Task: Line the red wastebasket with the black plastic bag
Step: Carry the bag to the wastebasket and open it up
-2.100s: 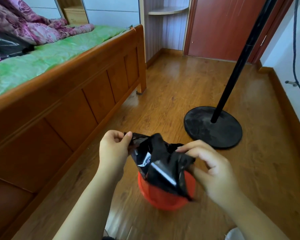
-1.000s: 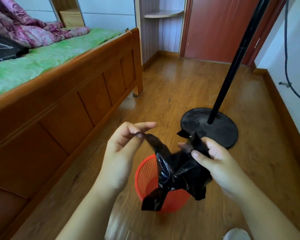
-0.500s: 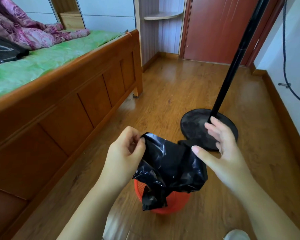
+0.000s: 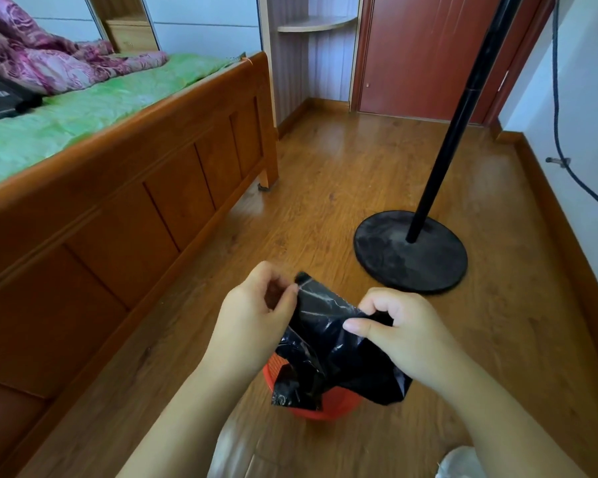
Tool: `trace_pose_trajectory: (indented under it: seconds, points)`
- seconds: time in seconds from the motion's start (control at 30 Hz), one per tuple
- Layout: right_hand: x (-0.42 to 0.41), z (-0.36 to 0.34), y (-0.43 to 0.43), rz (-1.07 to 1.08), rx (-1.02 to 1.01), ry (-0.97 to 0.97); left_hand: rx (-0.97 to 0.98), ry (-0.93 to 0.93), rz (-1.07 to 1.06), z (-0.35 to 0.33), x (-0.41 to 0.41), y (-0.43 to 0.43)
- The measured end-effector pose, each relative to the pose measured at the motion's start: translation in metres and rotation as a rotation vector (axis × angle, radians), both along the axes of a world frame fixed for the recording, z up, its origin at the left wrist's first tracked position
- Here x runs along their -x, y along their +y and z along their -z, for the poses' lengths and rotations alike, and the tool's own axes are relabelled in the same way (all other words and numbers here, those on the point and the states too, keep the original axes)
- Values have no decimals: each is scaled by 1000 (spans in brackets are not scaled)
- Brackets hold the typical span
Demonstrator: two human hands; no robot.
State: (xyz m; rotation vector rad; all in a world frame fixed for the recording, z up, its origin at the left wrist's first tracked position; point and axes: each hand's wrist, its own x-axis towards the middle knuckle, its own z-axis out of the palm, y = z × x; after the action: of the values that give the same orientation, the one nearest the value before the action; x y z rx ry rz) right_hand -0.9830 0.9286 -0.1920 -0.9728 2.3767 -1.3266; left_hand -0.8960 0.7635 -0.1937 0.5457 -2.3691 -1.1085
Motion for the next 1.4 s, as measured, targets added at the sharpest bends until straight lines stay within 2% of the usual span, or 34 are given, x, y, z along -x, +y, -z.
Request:
trace_pose_trajectory:
  seconds: [0.13, 0.23, 0.43, 0.67, 1.13, 1.3, 1.4]
  points:
    - [-1, 1, -5, 107, 15, -28, 11, 29, -157, 0, 2, 10]
    - [-2, 0, -7, 134, 12, -35, 72, 126, -131, -8, -1, 17]
    - [-4, -3, -9, 175, 100, -70, -256, 43, 142, -12, -3, 32]
    - [-5, -3, -9, 132, 126, -127, -523, -19, 169, -12, 0, 35]
    - [-8, 0, -14, 177, 71, -50, -746, -57, 151, -15, 2, 37]
    - [-8, 0, -14, 186, 92, -85, -814, -70, 125, -15, 1, 35]
    - [-8, -2, -12, 178, 146, -131, -784, -64, 106, -15, 2, 33]
